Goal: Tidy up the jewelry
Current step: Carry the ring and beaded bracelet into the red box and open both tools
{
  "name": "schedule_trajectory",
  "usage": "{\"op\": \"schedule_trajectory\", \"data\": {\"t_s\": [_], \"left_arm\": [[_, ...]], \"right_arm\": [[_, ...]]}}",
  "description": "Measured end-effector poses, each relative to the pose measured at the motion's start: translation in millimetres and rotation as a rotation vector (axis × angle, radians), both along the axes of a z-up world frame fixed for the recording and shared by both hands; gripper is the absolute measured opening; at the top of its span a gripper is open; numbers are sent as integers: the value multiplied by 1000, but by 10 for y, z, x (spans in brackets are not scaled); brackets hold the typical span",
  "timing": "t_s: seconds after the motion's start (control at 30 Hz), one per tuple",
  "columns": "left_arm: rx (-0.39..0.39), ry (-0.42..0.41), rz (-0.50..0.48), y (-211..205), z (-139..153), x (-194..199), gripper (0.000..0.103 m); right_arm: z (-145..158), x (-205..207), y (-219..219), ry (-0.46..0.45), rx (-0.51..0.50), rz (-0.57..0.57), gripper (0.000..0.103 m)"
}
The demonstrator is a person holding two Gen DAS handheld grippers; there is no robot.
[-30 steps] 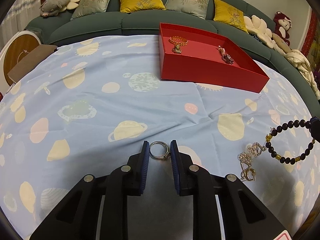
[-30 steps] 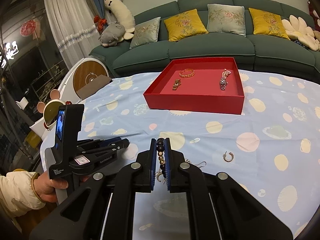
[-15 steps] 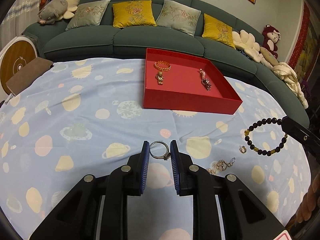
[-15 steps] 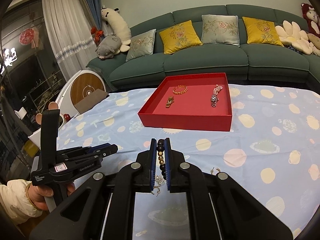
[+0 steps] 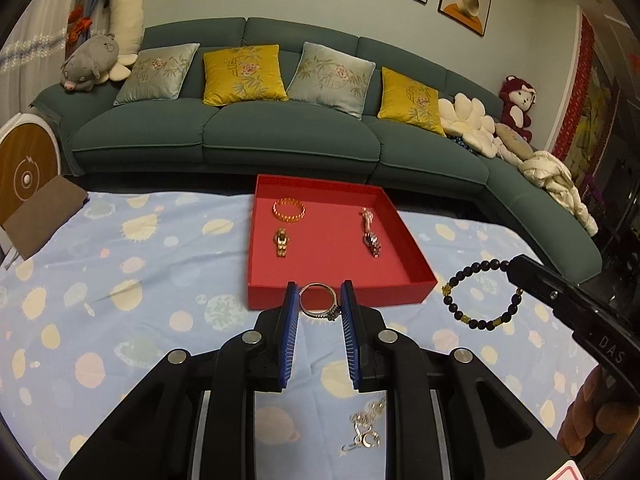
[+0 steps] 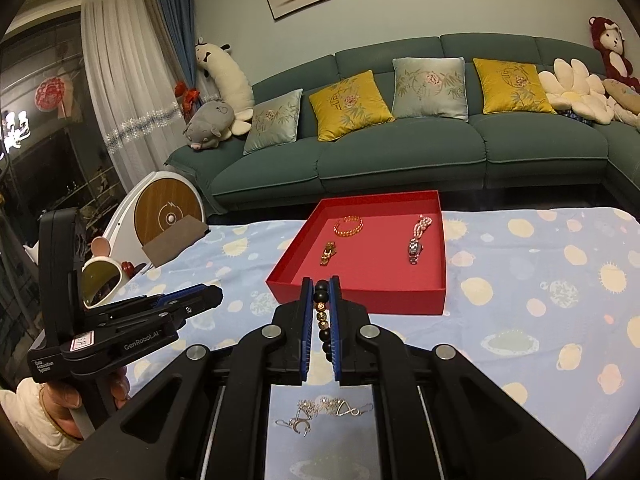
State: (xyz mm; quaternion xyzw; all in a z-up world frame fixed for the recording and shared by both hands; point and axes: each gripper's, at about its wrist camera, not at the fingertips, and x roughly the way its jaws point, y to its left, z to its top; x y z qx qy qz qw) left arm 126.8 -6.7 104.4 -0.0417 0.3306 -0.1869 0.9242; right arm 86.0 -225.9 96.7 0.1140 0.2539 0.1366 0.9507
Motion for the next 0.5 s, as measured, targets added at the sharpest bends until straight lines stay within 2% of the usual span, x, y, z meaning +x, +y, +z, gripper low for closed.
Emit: {"op": "schedule_trajectory", "data": {"t_s": [0.1, 0.2, 0.5], "left_arm": [[-9, -19, 4, -68, 96, 214, 18], [-2, -14, 10, -125, 73, 446, 18], [31, 16, 33, -219, -182, 1012, 18]], "right_arm": [[113, 172, -41, -19, -17, -20, 7], [142, 403, -136, -16, 4, -44, 7], [-127, 1037, -233, 60, 2, -88, 7]]}}
